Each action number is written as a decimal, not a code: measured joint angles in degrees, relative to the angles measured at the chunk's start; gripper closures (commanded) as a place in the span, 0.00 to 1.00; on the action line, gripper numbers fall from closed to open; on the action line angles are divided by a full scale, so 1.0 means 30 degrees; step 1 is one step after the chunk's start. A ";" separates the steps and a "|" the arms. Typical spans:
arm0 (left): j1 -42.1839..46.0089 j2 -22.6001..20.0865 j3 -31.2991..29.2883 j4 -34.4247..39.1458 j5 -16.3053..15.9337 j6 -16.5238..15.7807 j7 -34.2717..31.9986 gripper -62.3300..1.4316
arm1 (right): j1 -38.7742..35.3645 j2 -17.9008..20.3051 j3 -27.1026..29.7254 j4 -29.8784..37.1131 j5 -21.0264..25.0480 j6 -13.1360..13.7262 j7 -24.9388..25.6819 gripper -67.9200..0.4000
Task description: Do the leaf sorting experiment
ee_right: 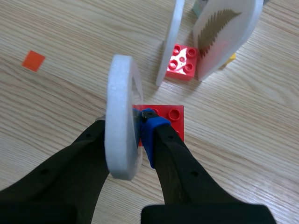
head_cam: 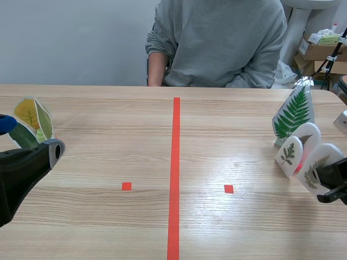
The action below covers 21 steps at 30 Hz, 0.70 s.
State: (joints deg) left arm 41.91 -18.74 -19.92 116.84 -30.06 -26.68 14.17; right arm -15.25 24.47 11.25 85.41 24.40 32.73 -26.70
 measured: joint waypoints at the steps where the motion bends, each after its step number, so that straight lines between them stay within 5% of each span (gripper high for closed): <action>1: 0.0000 0.0000 0.0000 0.0000 0.0000 0.0000 0.0007 0.08 | 0.0007 -0.0182 0.0000 -0.0073 -0.0262 -0.0146 0.0393 0.94; 15: 0.0000 0.0000 0.0000 0.0000 0.0000 0.0000 0.0022 0.08 | 0.0087 -0.1705 -0.0036 -0.2761 -0.2084 -0.0138 0.3759 0.93; 21: 0.0000 0.0000 0.0000 0.0000 0.0000 0.0000 0.0058 0.08 | 0.0095 -0.1698 -0.0036 -0.2761 -0.2076 -0.0131 0.3818 0.70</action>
State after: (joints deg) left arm 41.91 -18.74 -19.92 116.84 -30.06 -26.68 14.35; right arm -14.96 19.38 11.14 77.12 18.17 32.34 -15.25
